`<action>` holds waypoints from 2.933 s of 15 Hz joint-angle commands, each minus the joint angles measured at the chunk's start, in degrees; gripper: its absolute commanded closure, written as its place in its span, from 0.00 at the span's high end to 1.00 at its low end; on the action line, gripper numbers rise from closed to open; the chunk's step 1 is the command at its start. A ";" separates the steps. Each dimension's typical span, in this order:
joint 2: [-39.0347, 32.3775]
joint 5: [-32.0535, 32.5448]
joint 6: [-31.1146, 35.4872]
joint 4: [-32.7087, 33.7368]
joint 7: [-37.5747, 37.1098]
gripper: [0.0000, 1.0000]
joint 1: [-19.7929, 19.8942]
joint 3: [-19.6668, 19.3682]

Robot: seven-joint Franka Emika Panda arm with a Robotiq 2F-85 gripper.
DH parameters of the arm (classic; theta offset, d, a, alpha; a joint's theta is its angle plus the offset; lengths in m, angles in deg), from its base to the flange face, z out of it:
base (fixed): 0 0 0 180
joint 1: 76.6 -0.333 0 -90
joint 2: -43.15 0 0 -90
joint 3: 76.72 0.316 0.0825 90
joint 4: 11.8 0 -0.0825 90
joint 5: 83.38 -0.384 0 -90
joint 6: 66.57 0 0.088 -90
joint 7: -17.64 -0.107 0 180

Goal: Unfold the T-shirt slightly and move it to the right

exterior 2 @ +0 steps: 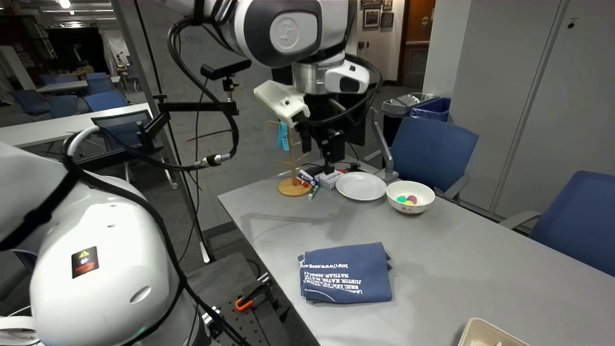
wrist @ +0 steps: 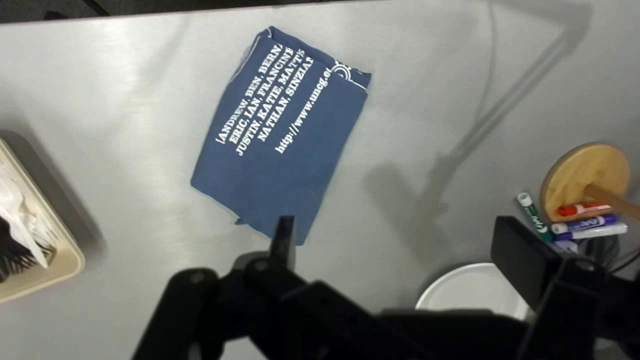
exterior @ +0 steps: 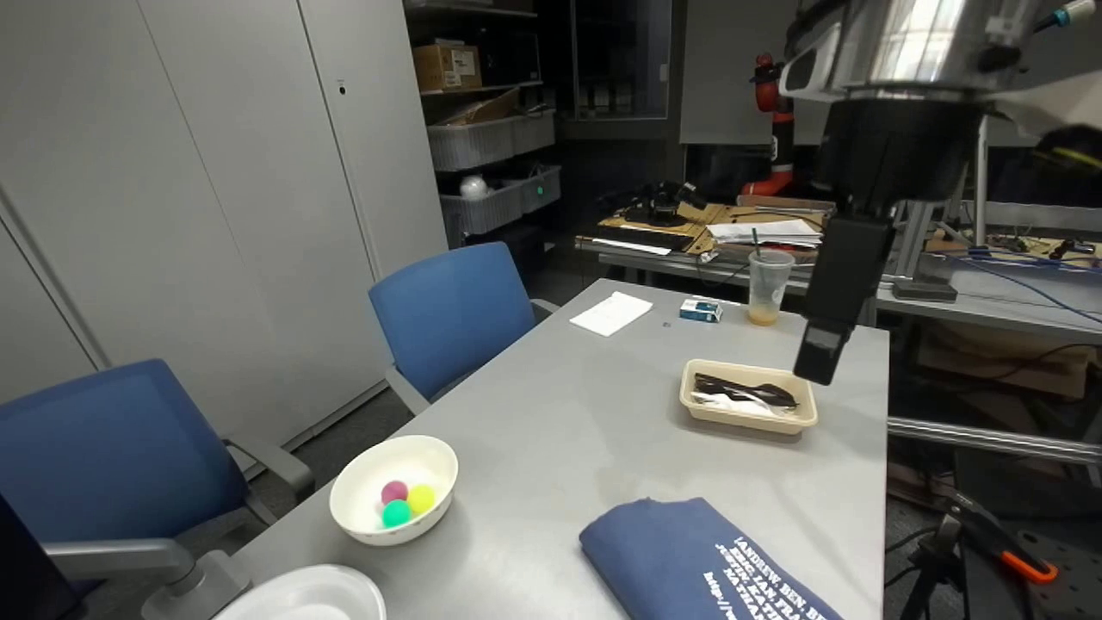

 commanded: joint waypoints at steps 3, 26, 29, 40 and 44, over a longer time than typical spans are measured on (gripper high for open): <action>-4.13 2.91 13.05 -8.25 -5.59 1.00 3.88 0.57; -31.06 -9.49 32.32 -7.20 5.99 1.00 1.80 -7.32; -31.05 -9.65 30.71 -7.22 5.78 1.00 3.17 -6.29; -40.47 -14.55 37.83 -7.02 11.05 1.00 4.21 -6.13; -44.93 -20.71 42.73 -7.15 16.93 1.00 4.82 -5.01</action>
